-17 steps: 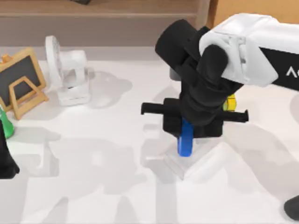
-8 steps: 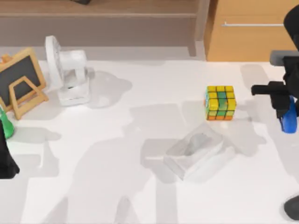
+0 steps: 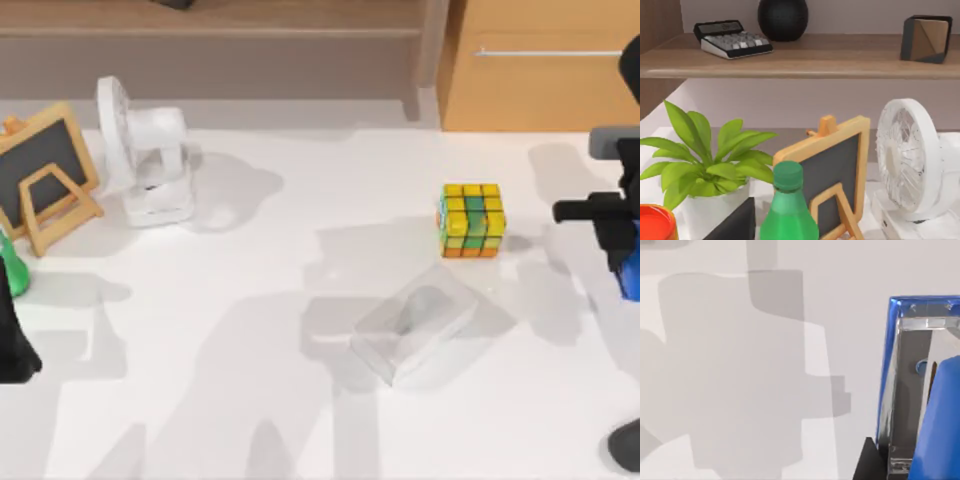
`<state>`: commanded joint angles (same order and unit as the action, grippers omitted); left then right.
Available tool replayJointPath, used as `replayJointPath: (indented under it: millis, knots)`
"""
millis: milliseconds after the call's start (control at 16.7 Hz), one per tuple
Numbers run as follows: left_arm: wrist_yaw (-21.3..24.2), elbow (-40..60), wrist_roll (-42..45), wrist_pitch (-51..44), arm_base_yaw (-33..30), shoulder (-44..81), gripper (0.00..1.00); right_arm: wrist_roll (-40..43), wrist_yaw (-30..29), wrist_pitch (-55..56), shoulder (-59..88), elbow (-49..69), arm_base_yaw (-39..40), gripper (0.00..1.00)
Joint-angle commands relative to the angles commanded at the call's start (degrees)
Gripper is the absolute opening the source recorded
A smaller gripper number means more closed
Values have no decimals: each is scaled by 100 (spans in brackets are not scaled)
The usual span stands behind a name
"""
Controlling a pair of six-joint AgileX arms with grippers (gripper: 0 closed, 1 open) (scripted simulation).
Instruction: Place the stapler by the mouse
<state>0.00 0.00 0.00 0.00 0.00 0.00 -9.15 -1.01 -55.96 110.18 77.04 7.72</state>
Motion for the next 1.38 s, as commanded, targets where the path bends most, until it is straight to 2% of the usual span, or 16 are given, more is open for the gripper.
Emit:
replayJointPath:
  millis: [1380]
  knots:
    - [0,0,0,0,0,0,100,8,-13,591,64,-192,-22,0]
